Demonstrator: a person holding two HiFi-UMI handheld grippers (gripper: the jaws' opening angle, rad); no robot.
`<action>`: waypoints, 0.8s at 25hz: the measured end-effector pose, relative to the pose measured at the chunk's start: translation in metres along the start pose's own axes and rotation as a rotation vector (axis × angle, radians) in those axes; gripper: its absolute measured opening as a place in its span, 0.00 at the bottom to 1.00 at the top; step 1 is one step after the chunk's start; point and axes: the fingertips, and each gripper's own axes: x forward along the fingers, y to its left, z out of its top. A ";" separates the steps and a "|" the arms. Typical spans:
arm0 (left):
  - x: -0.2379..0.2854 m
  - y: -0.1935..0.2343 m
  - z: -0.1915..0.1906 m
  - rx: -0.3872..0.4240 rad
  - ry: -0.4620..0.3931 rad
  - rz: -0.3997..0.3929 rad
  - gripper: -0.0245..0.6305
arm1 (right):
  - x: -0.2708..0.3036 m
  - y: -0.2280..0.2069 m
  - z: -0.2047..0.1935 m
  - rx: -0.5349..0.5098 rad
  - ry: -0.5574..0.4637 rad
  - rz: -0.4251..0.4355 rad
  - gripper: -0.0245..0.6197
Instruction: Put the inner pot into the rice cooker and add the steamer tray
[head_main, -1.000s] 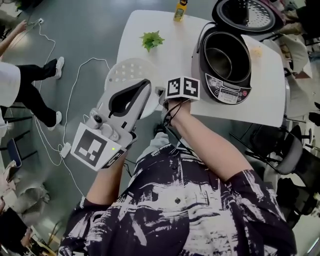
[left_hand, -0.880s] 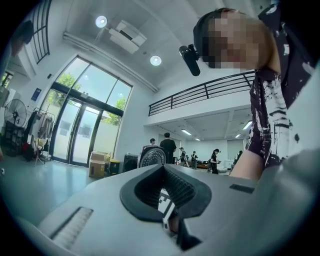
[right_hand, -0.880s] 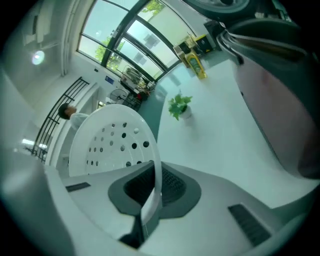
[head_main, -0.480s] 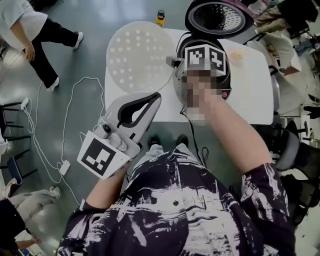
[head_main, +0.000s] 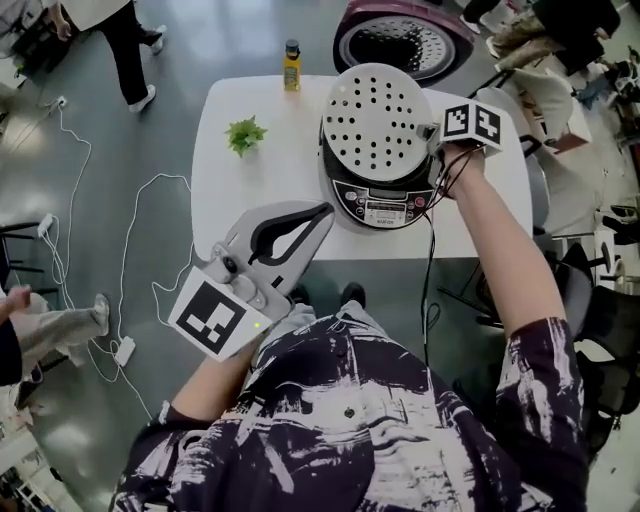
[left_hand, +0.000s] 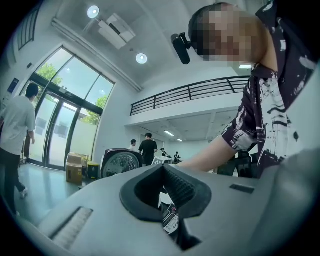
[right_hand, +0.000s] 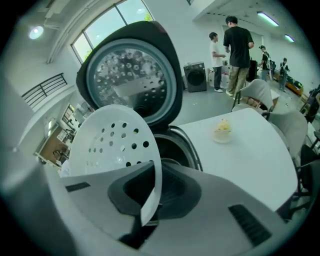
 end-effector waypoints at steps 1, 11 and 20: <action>0.003 -0.001 -0.001 0.000 0.003 0.003 0.04 | 0.003 -0.012 -0.002 0.001 0.014 -0.020 0.05; 0.025 0.001 -0.009 -0.012 0.017 0.046 0.04 | 0.038 -0.061 -0.018 -0.042 0.152 -0.118 0.05; 0.032 0.003 -0.015 -0.031 0.022 0.072 0.04 | 0.052 -0.058 -0.018 -0.147 0.225 -0.152 0.05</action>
